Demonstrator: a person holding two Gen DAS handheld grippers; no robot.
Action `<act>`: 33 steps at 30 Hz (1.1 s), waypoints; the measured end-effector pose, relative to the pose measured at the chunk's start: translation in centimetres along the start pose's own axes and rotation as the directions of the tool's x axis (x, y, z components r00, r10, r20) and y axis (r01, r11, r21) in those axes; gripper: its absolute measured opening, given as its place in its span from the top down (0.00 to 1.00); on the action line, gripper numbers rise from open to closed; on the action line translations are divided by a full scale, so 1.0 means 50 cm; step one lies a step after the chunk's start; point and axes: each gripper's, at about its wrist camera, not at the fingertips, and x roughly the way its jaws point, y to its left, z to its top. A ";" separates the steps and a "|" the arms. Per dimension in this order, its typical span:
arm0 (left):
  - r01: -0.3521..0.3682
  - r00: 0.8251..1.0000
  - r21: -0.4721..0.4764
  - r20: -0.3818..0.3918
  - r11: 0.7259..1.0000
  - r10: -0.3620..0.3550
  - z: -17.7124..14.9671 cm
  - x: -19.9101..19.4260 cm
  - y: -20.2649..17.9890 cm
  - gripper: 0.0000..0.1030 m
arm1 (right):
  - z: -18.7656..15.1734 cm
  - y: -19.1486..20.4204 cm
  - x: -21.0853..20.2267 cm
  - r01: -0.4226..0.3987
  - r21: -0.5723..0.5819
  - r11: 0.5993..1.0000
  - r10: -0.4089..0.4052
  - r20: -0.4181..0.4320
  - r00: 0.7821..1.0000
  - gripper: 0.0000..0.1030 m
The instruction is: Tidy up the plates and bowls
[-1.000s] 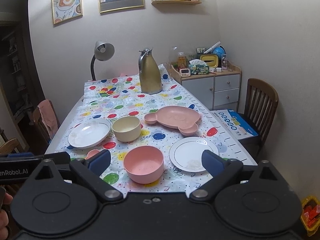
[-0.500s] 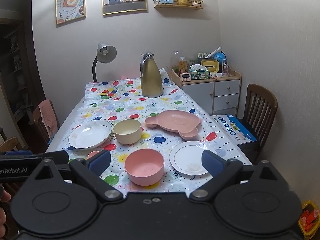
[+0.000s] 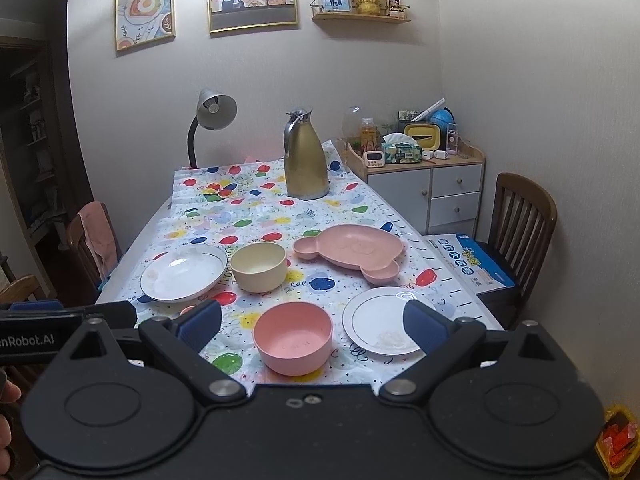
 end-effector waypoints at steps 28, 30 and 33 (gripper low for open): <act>-0.279 0.956 -0.145 -0.136 0.949 0.260 0.119 0.293 0.224 0.00 | 0.184 0.126 0.386 -0.204 -0.212 0.956 0.165 -0.189 0.968 0.05; -0.299 0.948 -0.160 -0.162 0.941 0.274 0.131 0.326 0.247 0.00 | 0.201 0.144 0.442 -0.234 -0.228 0.945 0.184 -0.220 0.958 0.05; -0.323 0.936 -0.188 -0.211 0.928 0.283 0.147 0.380 0.288 0.00 | 0.221 0.171 0.535 -0.281 -0.229 0.932 0.209 -0.293 0.933 0.07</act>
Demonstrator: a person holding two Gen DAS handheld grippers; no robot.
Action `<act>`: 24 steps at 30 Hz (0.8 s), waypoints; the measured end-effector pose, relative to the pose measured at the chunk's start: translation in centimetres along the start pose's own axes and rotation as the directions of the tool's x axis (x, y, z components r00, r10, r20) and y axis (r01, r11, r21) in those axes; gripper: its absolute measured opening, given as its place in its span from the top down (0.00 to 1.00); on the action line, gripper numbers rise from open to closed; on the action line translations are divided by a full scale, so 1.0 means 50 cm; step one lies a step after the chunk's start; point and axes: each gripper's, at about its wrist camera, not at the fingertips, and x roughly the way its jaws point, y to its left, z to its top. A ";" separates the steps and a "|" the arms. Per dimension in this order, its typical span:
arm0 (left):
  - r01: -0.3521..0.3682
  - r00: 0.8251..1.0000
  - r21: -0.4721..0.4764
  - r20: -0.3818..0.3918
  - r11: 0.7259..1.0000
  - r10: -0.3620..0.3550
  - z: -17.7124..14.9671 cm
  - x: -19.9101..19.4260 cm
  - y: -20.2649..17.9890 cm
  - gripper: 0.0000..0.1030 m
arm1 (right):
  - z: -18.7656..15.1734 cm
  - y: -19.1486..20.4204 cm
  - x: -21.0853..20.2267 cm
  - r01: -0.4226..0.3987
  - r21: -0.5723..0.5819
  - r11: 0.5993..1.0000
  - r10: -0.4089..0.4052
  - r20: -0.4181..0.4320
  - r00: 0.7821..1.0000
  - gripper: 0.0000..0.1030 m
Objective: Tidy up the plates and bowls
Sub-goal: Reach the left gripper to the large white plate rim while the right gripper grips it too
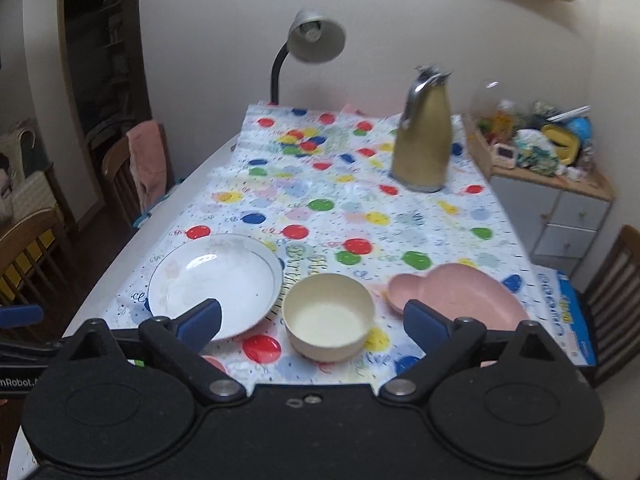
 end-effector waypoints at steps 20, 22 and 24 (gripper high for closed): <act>-0.104 0.974 -0.189 -0.220 0.976 0.062 0.090 0.287 0.095 0.06 | 0.112 0.001 0.458 -0.126 0.090 0.988 0.152 -0.400 0.904 0.35; -0.101 0.970 -0.197 -0.236 0.975 0.053 0.088 0.304 0.098 0.12 | 0.109 -0.001 0.478 -0.133 0.105 0.986 0.165 -0.416 0.894 0.46; -0.098 0.970 -0.197 -0.239 0.976 0.049 0.087 0.314 0.099 0.21 | 0.106 -0.003 0.493 -0.140 0.118 0.983 0.177 -0.425 0.888 0.53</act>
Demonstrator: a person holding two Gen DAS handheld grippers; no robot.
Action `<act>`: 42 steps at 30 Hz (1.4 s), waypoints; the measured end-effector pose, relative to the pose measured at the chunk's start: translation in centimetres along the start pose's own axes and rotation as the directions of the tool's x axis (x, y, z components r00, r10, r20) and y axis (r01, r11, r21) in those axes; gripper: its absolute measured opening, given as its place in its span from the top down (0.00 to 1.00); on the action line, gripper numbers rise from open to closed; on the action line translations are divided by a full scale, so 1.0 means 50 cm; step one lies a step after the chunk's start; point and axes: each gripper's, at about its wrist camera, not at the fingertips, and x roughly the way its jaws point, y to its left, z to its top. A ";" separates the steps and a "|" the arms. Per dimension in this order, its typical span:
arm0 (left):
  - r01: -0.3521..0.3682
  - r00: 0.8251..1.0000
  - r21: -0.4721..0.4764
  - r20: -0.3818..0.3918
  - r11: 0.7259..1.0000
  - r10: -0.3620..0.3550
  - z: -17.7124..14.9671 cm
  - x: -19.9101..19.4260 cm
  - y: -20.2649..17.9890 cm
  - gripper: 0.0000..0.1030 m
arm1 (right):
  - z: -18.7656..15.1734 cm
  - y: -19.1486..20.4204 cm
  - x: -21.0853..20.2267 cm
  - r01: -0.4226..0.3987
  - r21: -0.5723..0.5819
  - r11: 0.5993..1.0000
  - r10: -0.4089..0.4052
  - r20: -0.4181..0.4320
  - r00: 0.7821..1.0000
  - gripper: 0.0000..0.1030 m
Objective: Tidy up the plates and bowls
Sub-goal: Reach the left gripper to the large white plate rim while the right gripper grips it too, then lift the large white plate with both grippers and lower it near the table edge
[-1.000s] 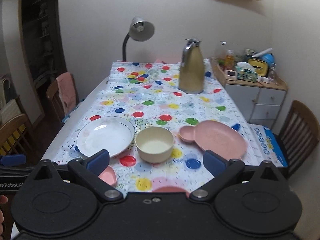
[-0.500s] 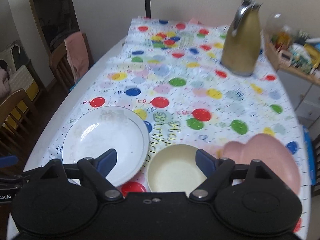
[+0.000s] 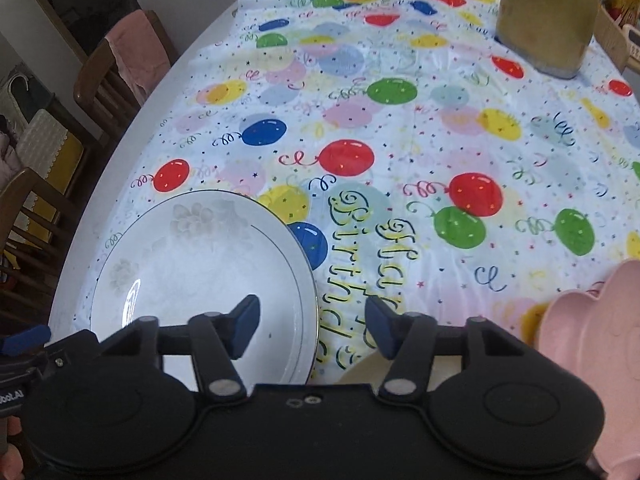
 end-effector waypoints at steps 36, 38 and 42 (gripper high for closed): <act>0.100 0.994 -0.047 -0.037 0.994 -0.102 -0.011 -0.013 0.035 0.80 | -0.021 -0.002 -0.014 -0.072 0.001 0.997 0.072 0.020 0.997 0.95; 0.103 0.994 -0.044 -0.030 0.994 -0.105 -0.016 -0.027 0.040 0.80 | -0.027 0.002 -0.026 -0.082 -0.003 0.997 0.082 0.022 0.996 0.95; 0.110 0.994 -0.030 -0.020 0.993 -0.111 -0.027 -0.062 0.044 0.80 | -0.042 0.015 -0.058 -0.094 -0.013 0.995 0.094 0.036 0.995 0.95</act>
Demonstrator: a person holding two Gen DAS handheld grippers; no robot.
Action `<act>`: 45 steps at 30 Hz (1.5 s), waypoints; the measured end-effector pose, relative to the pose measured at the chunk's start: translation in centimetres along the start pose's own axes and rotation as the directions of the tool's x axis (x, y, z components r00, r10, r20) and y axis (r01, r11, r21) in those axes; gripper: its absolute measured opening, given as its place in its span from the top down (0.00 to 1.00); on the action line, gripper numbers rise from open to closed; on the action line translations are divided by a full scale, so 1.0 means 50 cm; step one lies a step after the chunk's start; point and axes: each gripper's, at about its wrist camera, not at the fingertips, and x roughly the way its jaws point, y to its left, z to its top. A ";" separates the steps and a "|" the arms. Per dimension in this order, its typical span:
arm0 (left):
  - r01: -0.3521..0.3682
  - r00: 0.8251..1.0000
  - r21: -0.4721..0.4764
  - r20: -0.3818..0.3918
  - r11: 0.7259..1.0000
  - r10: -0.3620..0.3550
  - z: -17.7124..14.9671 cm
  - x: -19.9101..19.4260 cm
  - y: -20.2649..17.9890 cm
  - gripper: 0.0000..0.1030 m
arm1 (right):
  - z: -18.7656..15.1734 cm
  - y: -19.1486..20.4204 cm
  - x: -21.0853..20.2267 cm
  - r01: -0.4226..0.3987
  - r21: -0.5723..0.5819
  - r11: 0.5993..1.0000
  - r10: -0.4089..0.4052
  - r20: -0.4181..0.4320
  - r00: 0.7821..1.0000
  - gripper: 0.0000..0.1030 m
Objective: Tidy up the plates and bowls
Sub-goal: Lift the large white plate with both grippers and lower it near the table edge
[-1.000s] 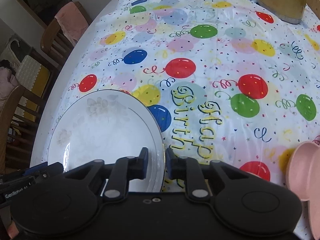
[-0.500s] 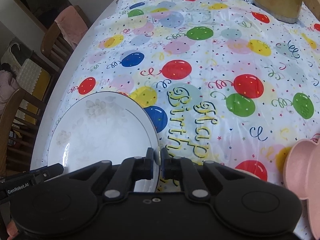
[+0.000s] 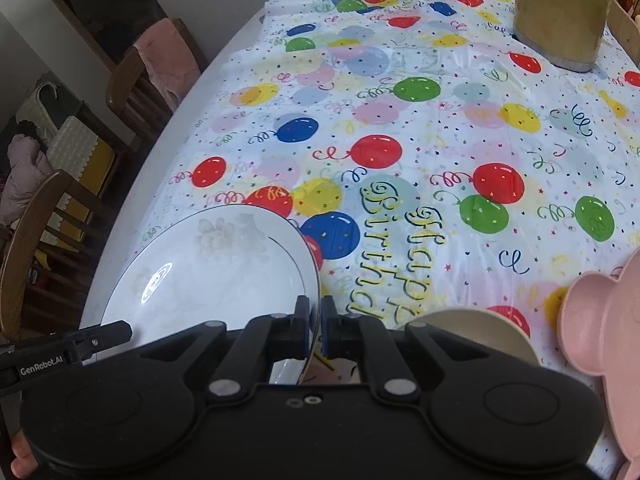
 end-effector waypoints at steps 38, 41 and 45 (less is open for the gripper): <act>0.120 0.985 0.209 -0.145 0.971 -0.090 -0.457 -0.280 0.048 0.80 | -0.586 0.068 -0.286 -0.006 0.148 0.989 0.007 0.000 1.000 0.95; 0.133 0.982 0.220 -0.160 0.966 -0.099 -0.480 -0.275 0.052 0.80 | -0.624 0.063 -0.283 -0.010 0.159 0.987 0.011 -0.008 1.000 0.95; 0.138 0.980 0.246 -0.176 0.959 -0.096 -0.507 -0.269 0.049 0.80 | -0.663 0.056 -0.275 -0.002 0.178 0.984 0.006 -0.025 1.000 0.95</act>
